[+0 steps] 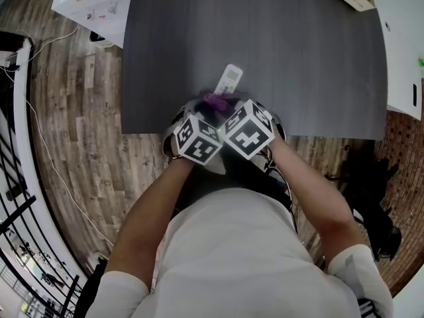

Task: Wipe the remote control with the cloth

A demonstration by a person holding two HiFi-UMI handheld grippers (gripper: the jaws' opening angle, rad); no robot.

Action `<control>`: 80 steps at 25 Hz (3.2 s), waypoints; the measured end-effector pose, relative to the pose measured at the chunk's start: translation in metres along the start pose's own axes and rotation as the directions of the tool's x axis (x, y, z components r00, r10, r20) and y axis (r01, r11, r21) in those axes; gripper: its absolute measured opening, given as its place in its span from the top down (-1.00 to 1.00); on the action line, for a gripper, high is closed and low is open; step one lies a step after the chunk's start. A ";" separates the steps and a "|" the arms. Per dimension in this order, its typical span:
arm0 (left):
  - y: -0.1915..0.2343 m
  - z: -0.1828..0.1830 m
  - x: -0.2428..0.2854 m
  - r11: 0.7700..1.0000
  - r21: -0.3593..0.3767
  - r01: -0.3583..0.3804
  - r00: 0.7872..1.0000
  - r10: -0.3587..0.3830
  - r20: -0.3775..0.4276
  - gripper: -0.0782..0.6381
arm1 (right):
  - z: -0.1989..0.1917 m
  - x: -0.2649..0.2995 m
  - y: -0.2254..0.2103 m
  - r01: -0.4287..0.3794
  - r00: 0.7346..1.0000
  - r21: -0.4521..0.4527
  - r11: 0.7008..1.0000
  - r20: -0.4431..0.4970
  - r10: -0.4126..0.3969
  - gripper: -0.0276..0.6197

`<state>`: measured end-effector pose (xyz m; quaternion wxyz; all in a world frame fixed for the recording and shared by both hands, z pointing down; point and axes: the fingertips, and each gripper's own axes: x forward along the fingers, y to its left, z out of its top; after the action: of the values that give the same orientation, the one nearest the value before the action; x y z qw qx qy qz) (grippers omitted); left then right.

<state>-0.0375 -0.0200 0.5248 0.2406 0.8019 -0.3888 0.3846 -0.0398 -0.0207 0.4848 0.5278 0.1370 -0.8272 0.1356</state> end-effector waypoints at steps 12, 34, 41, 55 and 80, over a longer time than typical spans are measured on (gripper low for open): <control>0.000 -0.001 0.000 0.999 -0.023 0.046 0.999 -0.046 0.005 0.43 | 0.008 -0.024 -0.055 0.094 0.978 0.189 0.978 0.167 -0.127 0.60; 0.025 0.059 0.012 0.862 -0.257 0.436 0.900 -0.422 0.110 0.33 | -0.030 -0.009 -0.085 -0.056 0.958 0.463 0.885 0.275 -0.083 0.60; 0.008 0.060 0.039 0.828 -0.295 0.478 0.853 -0.517 -0.068 0.43 | -0.028 -0.008 -0.087 -0.086 0.952 0.493 0.866 0.298 -0.075 0.60; -0.008 0.092 -0.037 0.154 -0.616 0.773 0.599 -0.497 0.628 0.49 | -0.005 -0.087 -0.157 -0.010 0.849 0.515 0.857 0.457 -0.264 0.60; 0.015 0.093 -0.049 0.313 -0.630 0.711 0.704 -0.323 0.633 0.50 | -0.014 -0.087 -0.005 0.012 0.936 -0.056 0.998 0.352 0.008 0.60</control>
<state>-0.0291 -0.0711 0.4317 0.6268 0.7177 -0.2760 -0.1260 0.0091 -0.0130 0.4122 0.3751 0.1448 -0.9117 0.0848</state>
